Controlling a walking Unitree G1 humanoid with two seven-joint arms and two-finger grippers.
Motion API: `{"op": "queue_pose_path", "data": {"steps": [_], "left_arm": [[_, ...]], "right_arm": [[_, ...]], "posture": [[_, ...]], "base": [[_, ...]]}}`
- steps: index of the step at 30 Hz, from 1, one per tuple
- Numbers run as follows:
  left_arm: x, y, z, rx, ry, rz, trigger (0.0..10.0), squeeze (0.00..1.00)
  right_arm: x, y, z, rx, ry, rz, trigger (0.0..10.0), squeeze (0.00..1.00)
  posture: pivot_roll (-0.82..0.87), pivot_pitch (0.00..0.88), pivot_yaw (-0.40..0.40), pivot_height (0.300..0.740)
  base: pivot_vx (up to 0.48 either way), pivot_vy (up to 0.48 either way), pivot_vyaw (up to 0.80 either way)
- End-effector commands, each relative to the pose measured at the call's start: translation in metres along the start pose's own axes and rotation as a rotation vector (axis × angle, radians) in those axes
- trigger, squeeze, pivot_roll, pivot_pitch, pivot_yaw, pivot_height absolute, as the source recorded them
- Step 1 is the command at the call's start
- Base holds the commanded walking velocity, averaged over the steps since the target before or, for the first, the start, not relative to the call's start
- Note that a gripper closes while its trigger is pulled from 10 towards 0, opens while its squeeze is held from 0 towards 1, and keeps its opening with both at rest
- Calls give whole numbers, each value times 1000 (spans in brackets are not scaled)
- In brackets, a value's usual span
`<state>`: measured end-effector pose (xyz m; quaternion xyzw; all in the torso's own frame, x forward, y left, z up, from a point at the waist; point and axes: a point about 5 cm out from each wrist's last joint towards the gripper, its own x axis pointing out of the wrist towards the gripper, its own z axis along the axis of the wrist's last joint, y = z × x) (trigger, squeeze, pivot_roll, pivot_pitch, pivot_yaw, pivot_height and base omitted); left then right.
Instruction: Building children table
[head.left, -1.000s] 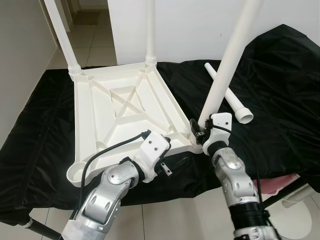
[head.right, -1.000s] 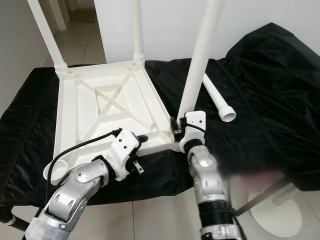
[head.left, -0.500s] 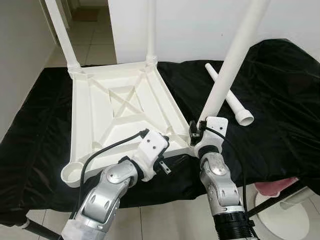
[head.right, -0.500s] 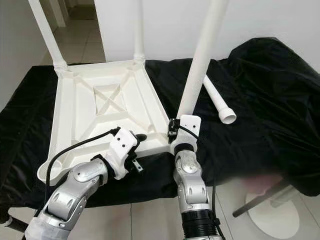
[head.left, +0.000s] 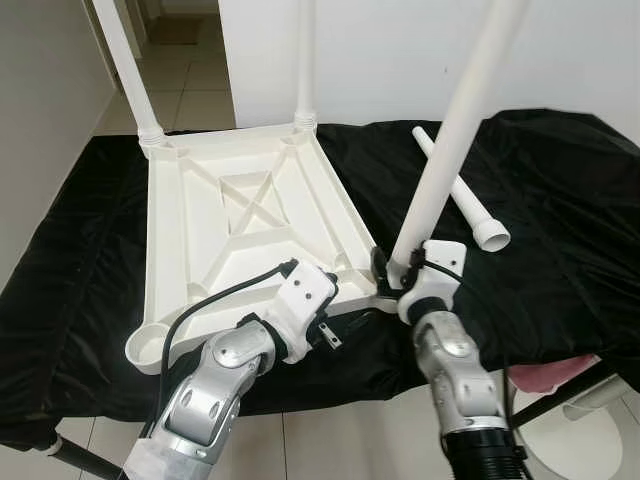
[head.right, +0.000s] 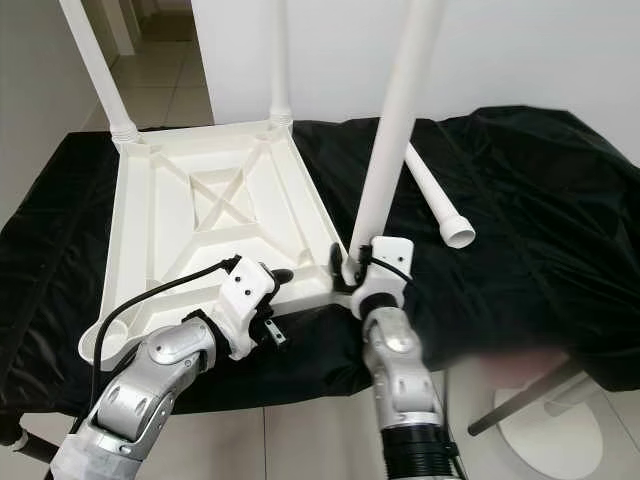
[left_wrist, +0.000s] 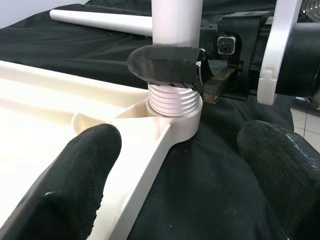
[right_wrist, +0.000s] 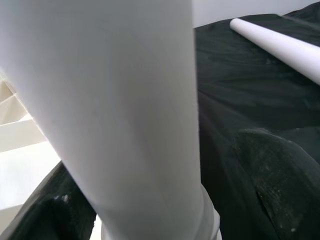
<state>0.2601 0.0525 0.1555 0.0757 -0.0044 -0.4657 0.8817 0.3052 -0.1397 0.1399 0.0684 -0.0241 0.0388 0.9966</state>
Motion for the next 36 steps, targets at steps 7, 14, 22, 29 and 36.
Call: {"op": "queue_pose_path", "data": {"steps": [7, 14, 22, 29, 36], "left_arm": [[0, 5, -2, 8, 9, 71, 10000, 0], [1, 5, -2, 10, 8, 67, 10000, 0], [2, 4, 0, 13, 6, 60, 10000, 0], [0, 5, 1, 24, 7, 67, 10000, 0], [-4, 9, -1, 27, 16, 86, 10000, 0]], "right_arm": [[7, -7, 6, -41, -32, 140, 10000, 0], [15, -19, 9, -148, -30, 328, 10000, 0], [23, -20, 11, -232, 5, 571, 10000, 0], [28, -27, 5, -296, 65, 657, 0, 0], [27, -44, -3, -319, 122, 638, 0, 0]], "posture": [[-44, 20, 20, 740], [-46, 26, 23, 740], [-40, 22, 26, 740], [-30, 16, 30, 740], [-22, 13, 29, 740]], "base": [[0, 0, 0], [0, 0, 0], [0, 0, 0], [0, 0, 0], [0, 0, 0]]}}
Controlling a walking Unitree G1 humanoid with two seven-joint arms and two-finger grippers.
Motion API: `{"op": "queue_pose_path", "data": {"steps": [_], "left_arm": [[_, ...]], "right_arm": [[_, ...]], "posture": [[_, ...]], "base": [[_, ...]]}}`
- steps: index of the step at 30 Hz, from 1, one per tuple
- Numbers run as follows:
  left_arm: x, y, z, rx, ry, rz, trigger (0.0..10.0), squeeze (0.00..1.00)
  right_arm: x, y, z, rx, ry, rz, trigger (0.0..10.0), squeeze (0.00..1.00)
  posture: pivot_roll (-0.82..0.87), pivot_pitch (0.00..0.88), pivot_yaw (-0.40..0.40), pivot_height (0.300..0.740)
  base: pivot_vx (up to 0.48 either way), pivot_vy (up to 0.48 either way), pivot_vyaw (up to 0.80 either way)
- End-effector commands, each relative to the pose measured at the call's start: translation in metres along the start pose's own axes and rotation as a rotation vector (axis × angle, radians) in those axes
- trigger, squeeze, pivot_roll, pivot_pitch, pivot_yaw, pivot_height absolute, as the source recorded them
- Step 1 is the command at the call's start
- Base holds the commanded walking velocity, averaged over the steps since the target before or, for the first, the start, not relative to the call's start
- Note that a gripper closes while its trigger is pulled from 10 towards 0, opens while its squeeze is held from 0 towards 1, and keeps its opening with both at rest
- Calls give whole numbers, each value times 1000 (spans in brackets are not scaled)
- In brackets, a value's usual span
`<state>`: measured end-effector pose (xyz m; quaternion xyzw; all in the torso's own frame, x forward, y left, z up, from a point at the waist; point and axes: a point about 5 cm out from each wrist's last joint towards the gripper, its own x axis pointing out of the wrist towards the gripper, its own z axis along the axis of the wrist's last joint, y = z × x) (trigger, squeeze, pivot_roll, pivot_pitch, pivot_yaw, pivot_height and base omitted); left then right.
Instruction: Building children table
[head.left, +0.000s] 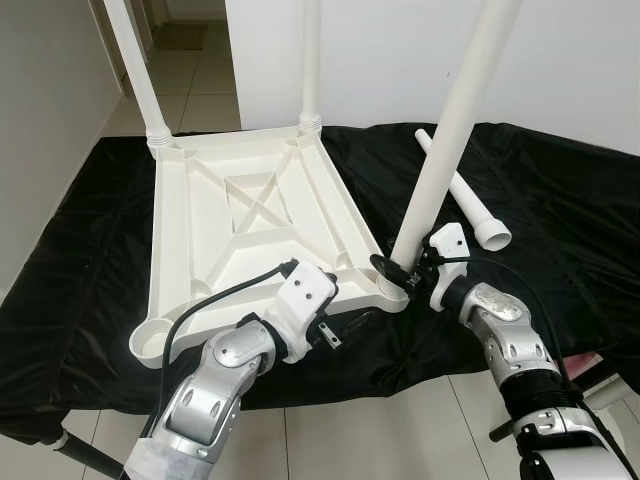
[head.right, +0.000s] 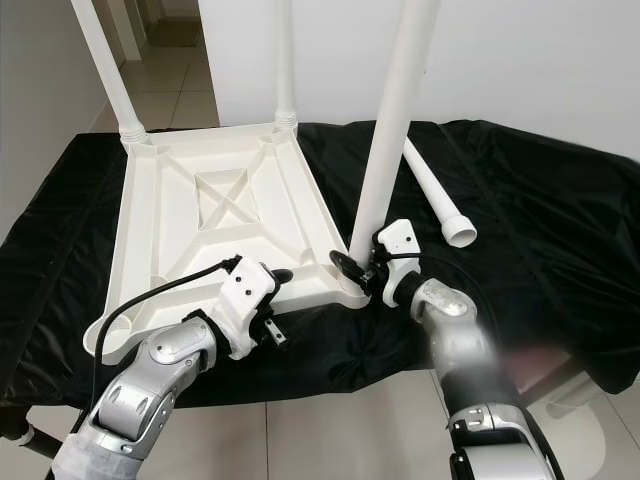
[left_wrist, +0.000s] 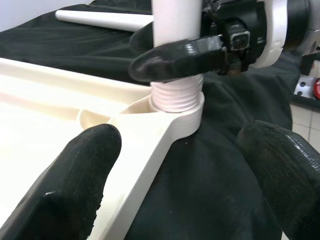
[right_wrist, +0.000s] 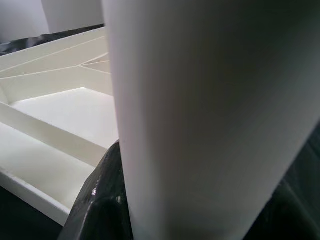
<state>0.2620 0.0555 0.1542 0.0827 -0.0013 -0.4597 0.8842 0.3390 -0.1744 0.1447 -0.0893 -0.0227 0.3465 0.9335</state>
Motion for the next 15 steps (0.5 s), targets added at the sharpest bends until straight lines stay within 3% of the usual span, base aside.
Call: {"op": "queue_pose_path", "data": {"steps": [1, 2, 3, 4, 13, 15], "left_arm": [[-3, 6, 1, 17, 4, 74, 10000, 0], [-3, 6, 1, 17, 4, 74, 10000, 0], [-3, 7, 1, 19, 5, 74, 10000, 0], [-4, 7, 1, 19, 6, 74, 10000, 0], [-4, 8, 2, 16, 5, 72, 10000, 0], [-3, 9, 2, 16, 4, 73, 10000, 0]], "right_arm": [[-9, -1, -16, 10, 75, 5, 0, 0], [-9, -1, -16, 10, 75, 5, 0, 0], [-11, -1, -19, 24, 75, -1, 1216, 0], [-13, 0, -21, 42, 72, -13, 10000, 0], [-10, 6, -27, 62, 101, -112, 10000, 0], [-6, 10, -24, 85, 95, -185, 10000, 0]], "posture": [[-21, 14, 30, 740], [-21, 14, 30, 740], [-21, 13, 32, 740], [-20, 16, 33, 740], [-28, 26, 36, 740], [-31, 27, 41, 740]], "base": [[0, 0, 0], [0, 0, 0], [0, 0, 0], [0, 0, 0], [0, 0, 0], [0, 0, 0]]}}
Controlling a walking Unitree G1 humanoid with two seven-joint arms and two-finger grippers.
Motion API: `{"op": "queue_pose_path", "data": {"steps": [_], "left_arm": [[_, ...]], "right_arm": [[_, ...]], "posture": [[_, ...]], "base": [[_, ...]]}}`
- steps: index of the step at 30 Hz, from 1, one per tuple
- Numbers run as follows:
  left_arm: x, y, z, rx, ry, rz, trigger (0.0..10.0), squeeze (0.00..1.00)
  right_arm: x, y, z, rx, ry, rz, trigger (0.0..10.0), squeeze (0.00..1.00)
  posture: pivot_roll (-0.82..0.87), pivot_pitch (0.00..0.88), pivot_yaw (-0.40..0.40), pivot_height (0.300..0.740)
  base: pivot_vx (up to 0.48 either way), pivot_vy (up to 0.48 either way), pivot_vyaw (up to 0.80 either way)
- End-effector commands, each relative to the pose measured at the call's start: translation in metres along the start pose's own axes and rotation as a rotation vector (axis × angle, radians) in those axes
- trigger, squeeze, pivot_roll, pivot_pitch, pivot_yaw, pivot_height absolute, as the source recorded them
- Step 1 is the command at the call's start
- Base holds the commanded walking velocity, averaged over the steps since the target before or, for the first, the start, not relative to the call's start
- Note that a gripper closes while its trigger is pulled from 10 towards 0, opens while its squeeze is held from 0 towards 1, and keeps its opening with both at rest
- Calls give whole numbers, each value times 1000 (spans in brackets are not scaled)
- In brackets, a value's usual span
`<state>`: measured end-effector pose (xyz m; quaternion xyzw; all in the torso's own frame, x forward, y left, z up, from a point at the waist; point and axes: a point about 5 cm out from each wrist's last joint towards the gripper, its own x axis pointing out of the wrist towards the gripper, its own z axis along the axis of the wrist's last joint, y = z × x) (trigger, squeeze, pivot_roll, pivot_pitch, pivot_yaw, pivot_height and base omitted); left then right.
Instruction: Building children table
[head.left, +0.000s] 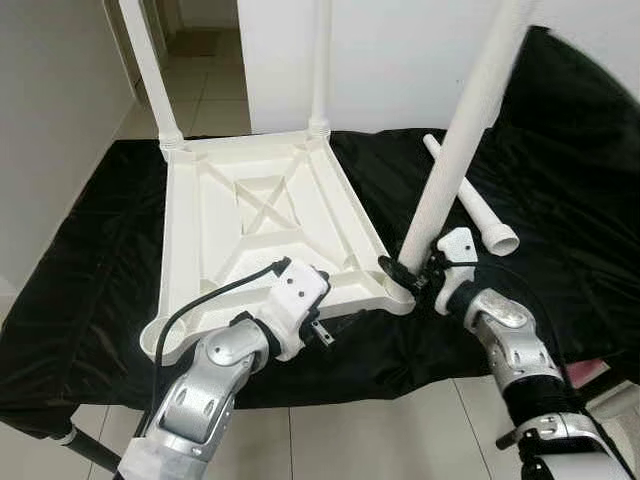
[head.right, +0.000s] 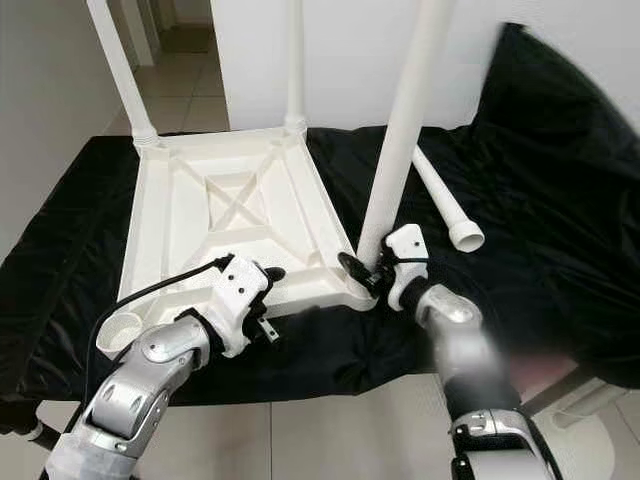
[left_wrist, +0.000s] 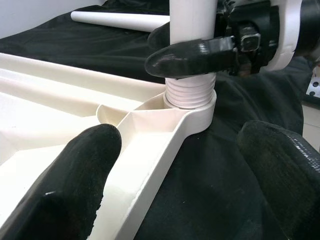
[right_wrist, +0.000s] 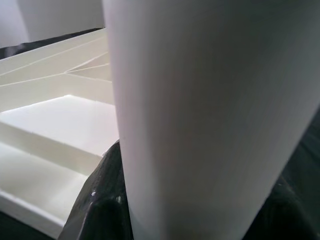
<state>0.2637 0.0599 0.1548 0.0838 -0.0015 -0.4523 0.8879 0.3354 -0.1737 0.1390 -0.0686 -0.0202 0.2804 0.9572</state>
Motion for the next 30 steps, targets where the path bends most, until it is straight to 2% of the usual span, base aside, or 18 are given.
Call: {"op": "queue_pose_path", "data": {"steps": [1, 5, 8, 14, 15, 16, 17, 21, 22, 24, 25, 27, 30], "left_arm": [[-1, 5, 2, 15, 3, 57, 10000, 0], [-1, 5, 2, 15, 3, 57, 10000, 0], [0, 5, 2, 13, 4, 52, 10000, 0], [0, 6, 2, 12, 4, 53, 10000, 0], [-1, 6, 2, 13, 5, 53, 10000, 0], [-1, 6, 2, 13, 5, 53, 10000, 0], [-1, 6, 2, 13, 5, 54, 10000, 0], [-1, 7, 1, 14, 6, 57, 10000, 0], [-1, 7, 1, 14, 6, 57, 10000, 0], [-1, 7, 2, 11, 6, 59, 10000, 0], [-1, 7, 2, 11, 6, 59, 10000, 0], [-2, 7, 1, 9, 9, 58, 10000, 0], [-2, 6, 1, 8, 9, 58, 10000, 0]], "right_arm": [[-5, 5, -19, 37, 94, -47, 10000, 0], [-4, 8, -19, 63, 92, -82, 10000, 0], [2, 25, -16, 158, 80, -217, 10000, 0], [4, 31, -14, 193, 69, -291, 10000, 0], [5, 36, -14, 220, 66, -344, 10000, 0], [5, 36, -14, 220, 66, -344, 10000, 0], [5, 42, -15, 254, 64, -416, 10000, 0], [7, 52, -18, 311, 61, -507, 10000, 0], [7, 52, -18, 311, 61, -507, 10000, 0], [4, 55, -22, 366, 75, -647, 10000, 0], [4, 55, -22, 366, 75, -647, 10000, 0], [1, 54, -21, 370, 113, -789, 10000, 0], [1, 54, -20, 371, 118, -813, 10000, 0]], "posture": [[-31, 27, 41, 740], [-30, 31, 39, 740], [-35, 32, 42, 740], [-36, 34, 43, 740], [-35, 35, 44, 740], [-35, 35, 44, 740], [-33, 38, 42, 740], [-33, 37, 42, 740], [-33, 37, 42, 740], [-28, 40, 42, 740], [-28, 40, 42, 740], [-32, 44, 43, 740], [-32, 44, 43, 740]], "base": [[0, 0, 0], [0, 0, 0], [0, 0, 0], [0, 0, 0], [0, 0, 0], [0, 0, 0], [0, 0, 0], [0, 0, 0], [0, 0, 0], [0, 0, 0], [0, 0, 0], [0, 0, 0], [0, 0, 0]]}}
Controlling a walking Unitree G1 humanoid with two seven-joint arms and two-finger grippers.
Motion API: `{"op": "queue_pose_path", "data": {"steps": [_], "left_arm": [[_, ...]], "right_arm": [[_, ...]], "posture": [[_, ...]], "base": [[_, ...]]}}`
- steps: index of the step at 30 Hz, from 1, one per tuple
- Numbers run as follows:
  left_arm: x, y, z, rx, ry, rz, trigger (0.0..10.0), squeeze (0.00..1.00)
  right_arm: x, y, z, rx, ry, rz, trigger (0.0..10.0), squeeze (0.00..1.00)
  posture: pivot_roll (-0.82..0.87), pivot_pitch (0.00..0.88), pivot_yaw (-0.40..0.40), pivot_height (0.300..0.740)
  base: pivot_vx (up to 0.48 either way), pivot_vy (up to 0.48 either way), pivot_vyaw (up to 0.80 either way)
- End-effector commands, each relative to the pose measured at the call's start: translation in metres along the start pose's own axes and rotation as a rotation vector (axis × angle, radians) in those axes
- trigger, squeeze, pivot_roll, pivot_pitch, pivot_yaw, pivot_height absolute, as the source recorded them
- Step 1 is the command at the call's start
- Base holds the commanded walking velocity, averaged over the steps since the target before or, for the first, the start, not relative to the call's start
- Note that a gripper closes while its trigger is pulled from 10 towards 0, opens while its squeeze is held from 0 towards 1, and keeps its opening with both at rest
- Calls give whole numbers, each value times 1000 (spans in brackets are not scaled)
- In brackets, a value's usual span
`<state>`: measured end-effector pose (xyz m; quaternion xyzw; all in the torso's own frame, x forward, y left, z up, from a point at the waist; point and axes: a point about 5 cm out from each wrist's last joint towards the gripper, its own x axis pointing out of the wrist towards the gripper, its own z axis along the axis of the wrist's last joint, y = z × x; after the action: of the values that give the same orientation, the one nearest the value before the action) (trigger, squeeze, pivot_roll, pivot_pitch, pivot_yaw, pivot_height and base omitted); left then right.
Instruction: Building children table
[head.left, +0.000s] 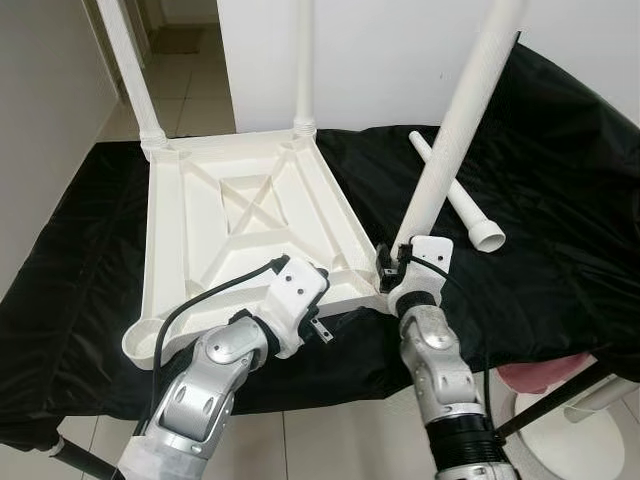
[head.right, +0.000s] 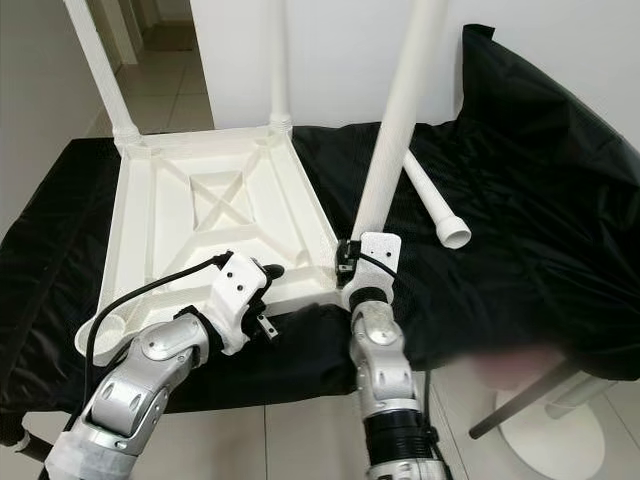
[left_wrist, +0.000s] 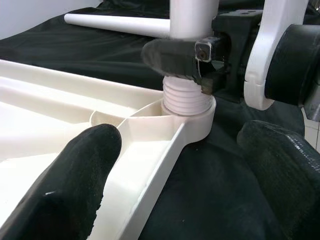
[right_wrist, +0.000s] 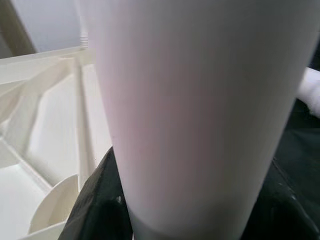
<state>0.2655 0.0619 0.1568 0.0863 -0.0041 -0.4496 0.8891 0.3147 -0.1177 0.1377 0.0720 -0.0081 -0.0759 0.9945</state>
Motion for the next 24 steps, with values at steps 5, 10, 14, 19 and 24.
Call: {"op": "queue_pose_path", "data": {"steps": [5, 10, 14, 19, 24], "left_arm": [[0, 5, 0, 2, 8, 52, 10000, 0], [0, 5, 0, 1, 9, 52, 10000, 0], [1, 5, 0, 1, 8, 51, 10000, 0], [0, 5, 0, -2, 7, 54, 10000, 0], [0, 4, 0, -5, 7, 54, 10000, 0]], "right_arm": [[-6, -1, -17, 64, 114, -20, 10000, 0], [-5, 5, -8, 66, 61, 55, 10000, 235], [-5, 8, 2, 60, -2, 132, 10000, 1000], [-4, 3, 13, 19, -55, 249, 10000, 1000], [-4, -2, 16, -5, -73, 318, 10000, 0]], "posture": [[-34, 42, 46, 740], [-38, 43, 47, 740], [-37, 43, 44, 740], [-35, 43, 41, 740], [-35, 43, 41, 740]], "base": [[0, 0, 0], [0, 0, 0], [0, 0, 0], [0, 0, 0], [0, 0, 0]]}}
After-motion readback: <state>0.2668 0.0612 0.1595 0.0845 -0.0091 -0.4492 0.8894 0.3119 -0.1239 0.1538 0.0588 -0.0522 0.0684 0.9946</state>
